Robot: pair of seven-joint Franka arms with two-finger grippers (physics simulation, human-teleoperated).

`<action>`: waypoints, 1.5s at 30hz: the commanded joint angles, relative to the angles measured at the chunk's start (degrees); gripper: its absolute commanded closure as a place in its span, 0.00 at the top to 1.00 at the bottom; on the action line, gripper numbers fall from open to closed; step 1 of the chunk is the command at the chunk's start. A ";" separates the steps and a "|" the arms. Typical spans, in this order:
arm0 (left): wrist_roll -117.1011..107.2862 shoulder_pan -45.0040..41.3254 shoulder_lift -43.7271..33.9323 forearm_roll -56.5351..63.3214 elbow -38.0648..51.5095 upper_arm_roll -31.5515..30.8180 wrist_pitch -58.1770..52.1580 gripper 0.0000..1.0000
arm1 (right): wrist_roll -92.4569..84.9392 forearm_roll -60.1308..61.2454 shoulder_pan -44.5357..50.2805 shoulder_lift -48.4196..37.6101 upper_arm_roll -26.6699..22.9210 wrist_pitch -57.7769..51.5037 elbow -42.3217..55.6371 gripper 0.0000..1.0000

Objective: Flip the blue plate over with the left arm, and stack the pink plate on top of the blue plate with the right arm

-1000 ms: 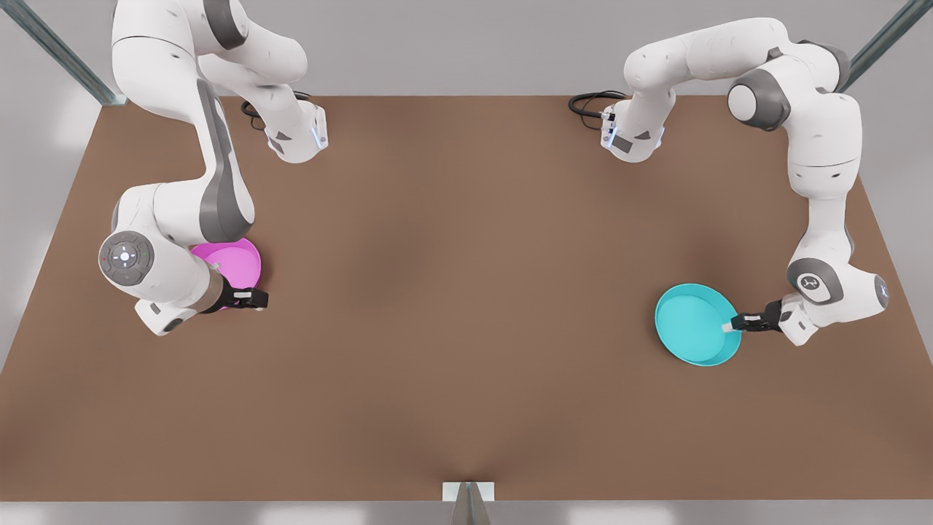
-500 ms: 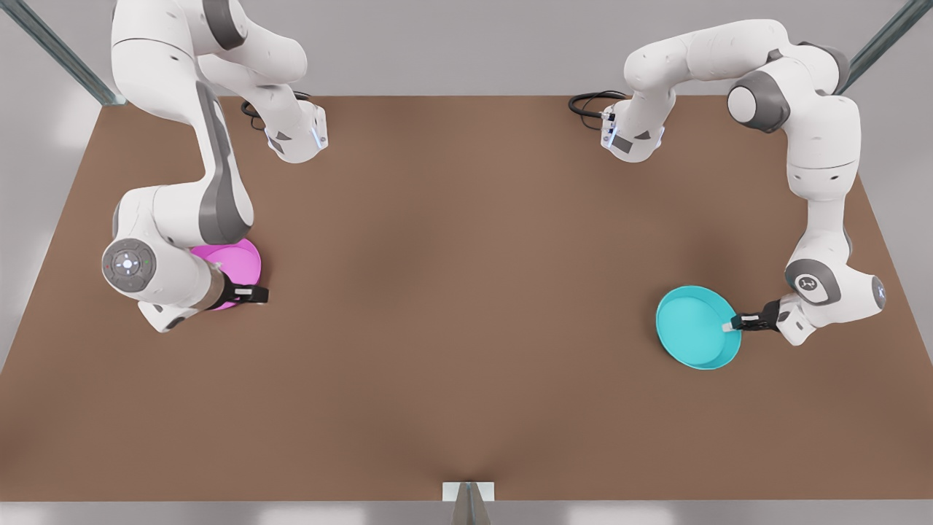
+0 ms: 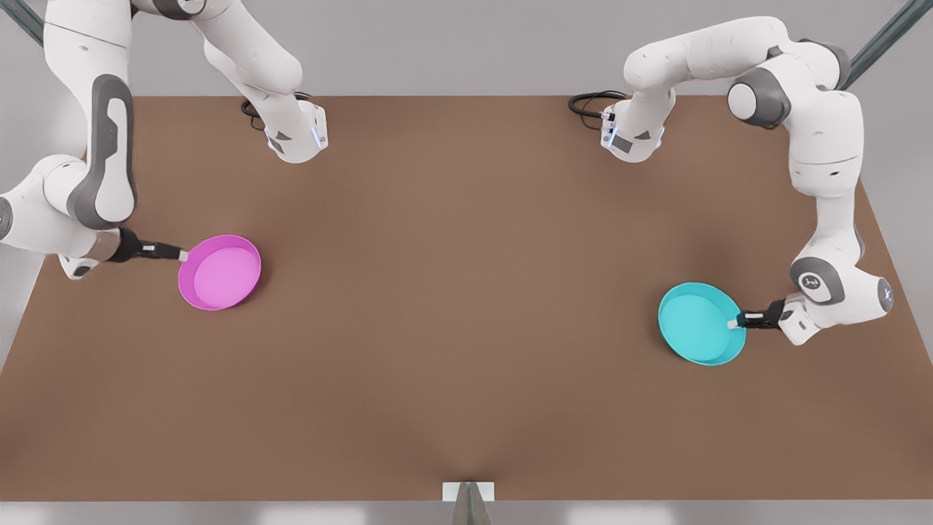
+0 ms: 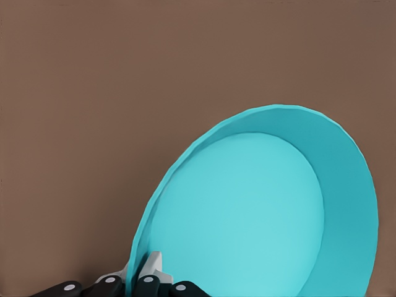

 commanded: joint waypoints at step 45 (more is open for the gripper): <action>-59.37 -72.96 -0.26 79.15 15.13 16.26 -46.54 0.21 | -12.04 -0.89 -8.49 22.98 -0.08 7.01 4.99 1.00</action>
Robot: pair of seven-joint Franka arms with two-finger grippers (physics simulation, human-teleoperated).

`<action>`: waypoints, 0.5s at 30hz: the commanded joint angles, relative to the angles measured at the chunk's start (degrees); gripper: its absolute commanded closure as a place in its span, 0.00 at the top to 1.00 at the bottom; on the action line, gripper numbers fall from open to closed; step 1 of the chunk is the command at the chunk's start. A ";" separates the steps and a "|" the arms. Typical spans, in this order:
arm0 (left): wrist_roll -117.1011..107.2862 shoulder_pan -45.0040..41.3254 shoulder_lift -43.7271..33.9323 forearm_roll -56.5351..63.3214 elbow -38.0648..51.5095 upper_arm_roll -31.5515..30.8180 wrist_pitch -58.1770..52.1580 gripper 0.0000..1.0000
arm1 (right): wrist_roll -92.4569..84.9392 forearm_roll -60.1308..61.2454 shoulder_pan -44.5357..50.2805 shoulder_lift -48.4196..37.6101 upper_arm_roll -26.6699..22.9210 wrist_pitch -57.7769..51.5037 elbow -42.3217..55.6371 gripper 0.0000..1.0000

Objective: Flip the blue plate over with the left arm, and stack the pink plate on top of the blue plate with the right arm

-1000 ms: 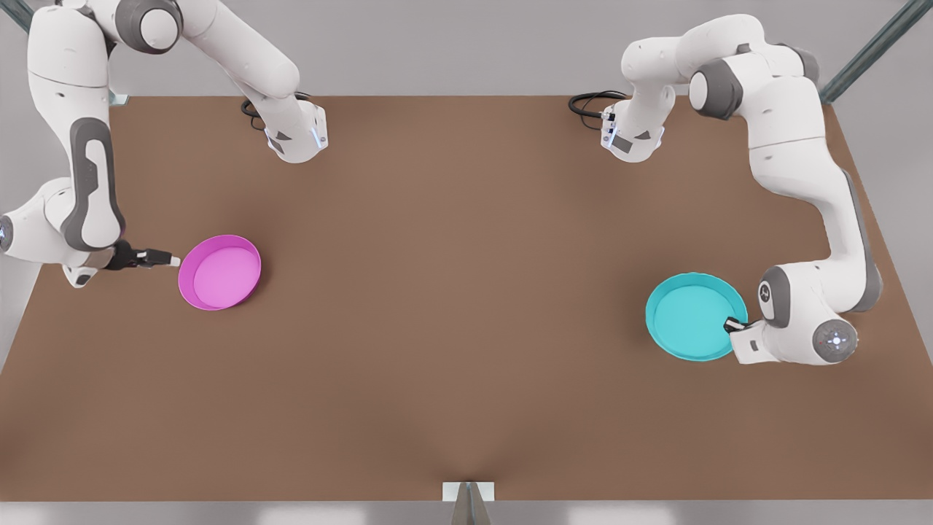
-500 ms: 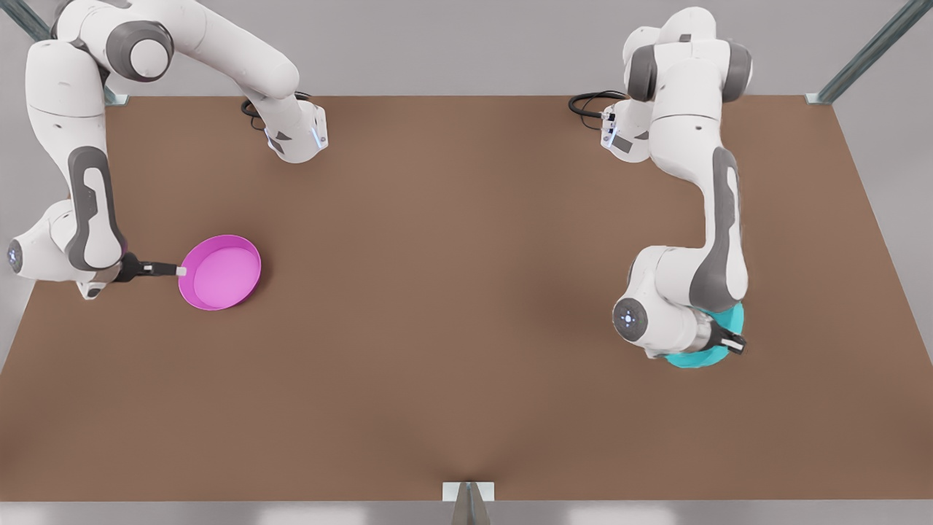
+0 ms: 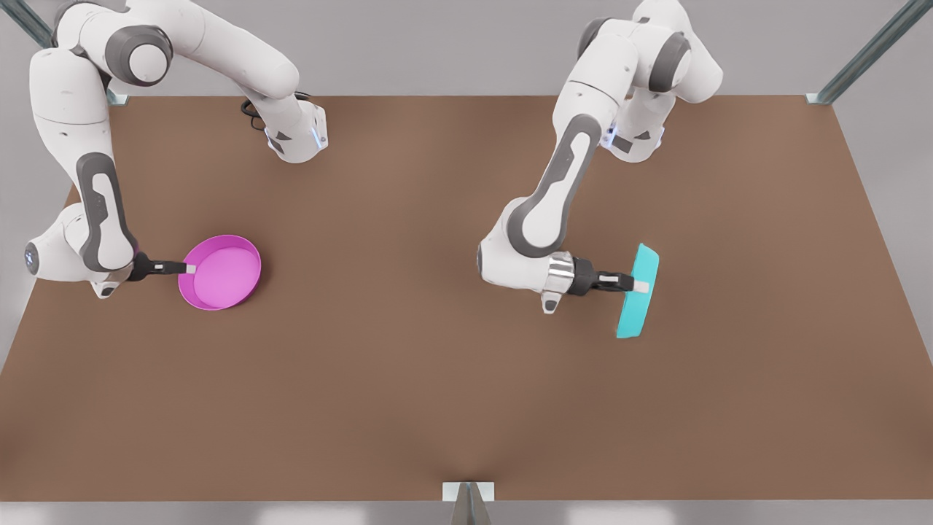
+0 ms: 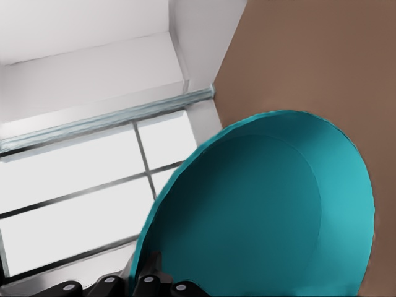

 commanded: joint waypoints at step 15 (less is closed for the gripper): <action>-17.29 -11.51 8.85 -2.45 -0.08 -0.31 -9.37 0.21 | 0.70 0.79 0.04 0.09 0.09 0.30 0.17 1.00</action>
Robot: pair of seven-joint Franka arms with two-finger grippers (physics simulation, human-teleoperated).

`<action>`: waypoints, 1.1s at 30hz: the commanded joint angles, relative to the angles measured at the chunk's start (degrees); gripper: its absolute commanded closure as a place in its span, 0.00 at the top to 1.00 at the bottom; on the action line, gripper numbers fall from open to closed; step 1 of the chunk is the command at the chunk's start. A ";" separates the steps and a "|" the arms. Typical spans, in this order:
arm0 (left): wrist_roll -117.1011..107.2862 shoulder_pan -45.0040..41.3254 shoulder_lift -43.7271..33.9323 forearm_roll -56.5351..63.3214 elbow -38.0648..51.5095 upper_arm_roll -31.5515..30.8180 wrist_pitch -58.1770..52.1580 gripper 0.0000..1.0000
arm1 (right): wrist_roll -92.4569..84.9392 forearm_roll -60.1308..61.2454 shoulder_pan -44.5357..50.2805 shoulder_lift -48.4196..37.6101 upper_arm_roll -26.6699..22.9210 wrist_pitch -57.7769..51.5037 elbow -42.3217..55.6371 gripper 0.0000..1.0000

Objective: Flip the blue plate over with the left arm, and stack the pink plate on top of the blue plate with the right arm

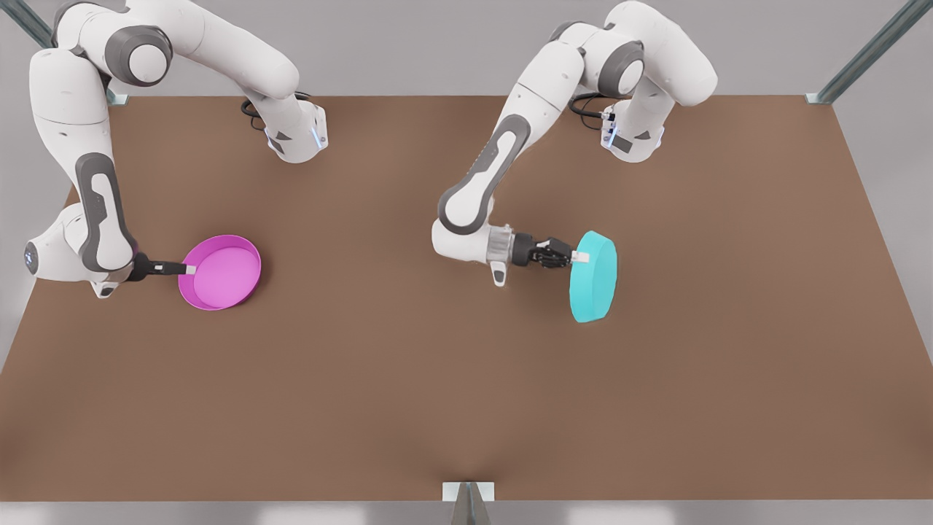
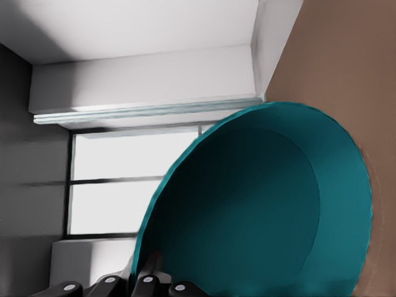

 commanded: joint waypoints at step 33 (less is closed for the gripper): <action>-11.74 -7.88 9.96 -4.23 0.61 -0.67 -5.40 0.22 | -0.53 0.09 0.71 1.84 0.00 0.97 0.53 0.36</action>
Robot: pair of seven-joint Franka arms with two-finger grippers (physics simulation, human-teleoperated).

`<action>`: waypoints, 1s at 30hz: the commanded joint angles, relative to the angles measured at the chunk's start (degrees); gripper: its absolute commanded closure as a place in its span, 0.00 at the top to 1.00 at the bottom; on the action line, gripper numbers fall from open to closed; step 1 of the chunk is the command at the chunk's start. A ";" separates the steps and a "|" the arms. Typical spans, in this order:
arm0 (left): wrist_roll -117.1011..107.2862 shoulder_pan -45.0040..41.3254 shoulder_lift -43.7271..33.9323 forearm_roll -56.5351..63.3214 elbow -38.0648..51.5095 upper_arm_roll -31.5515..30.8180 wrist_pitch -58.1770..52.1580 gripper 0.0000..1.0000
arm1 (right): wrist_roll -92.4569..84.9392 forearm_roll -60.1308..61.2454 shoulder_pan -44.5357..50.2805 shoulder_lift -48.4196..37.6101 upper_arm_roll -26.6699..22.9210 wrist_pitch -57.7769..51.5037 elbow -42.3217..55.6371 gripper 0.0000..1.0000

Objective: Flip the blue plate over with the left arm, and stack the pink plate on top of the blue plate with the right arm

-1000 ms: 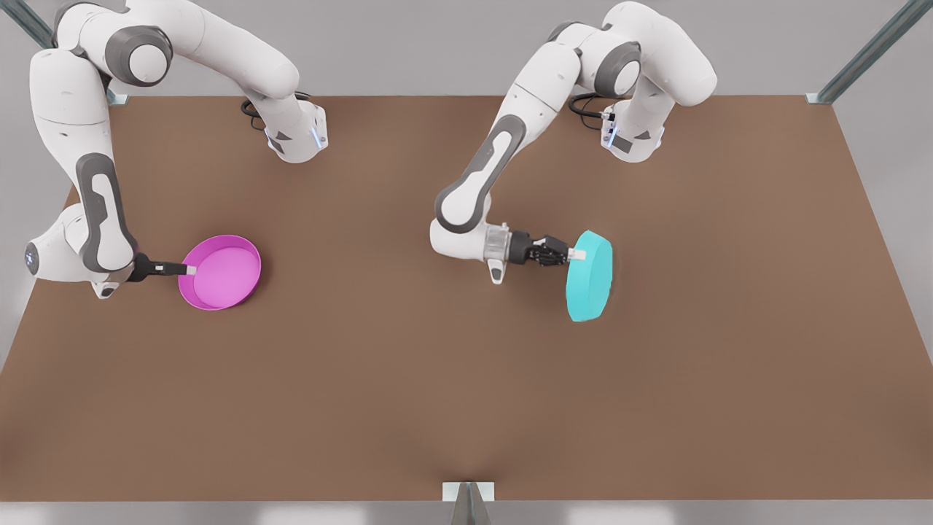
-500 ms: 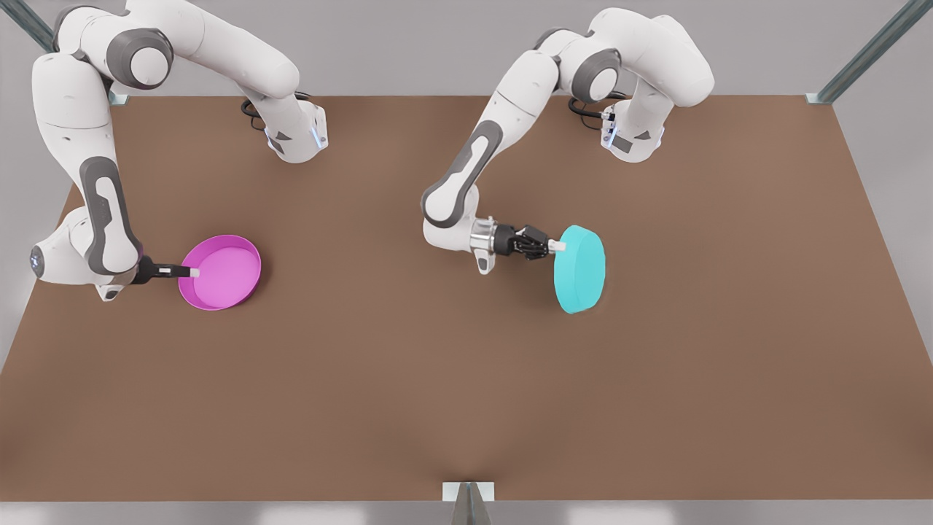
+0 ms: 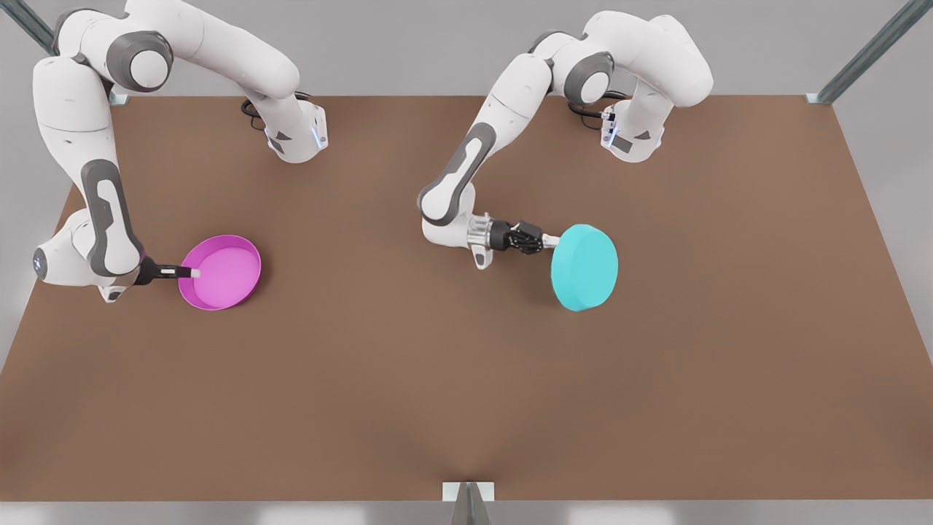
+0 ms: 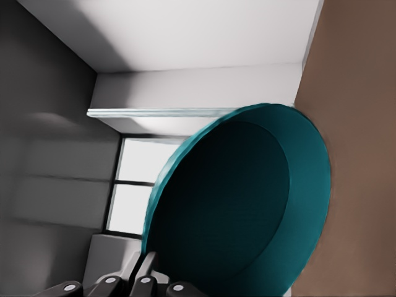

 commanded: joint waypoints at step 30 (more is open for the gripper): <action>-0.49 0.17 5.45 -6.41 14.66 -12.20 -5.18 0.89 | -0.11 -0.21 2.42 -1.18 6.42 -17.75 15.47 0.21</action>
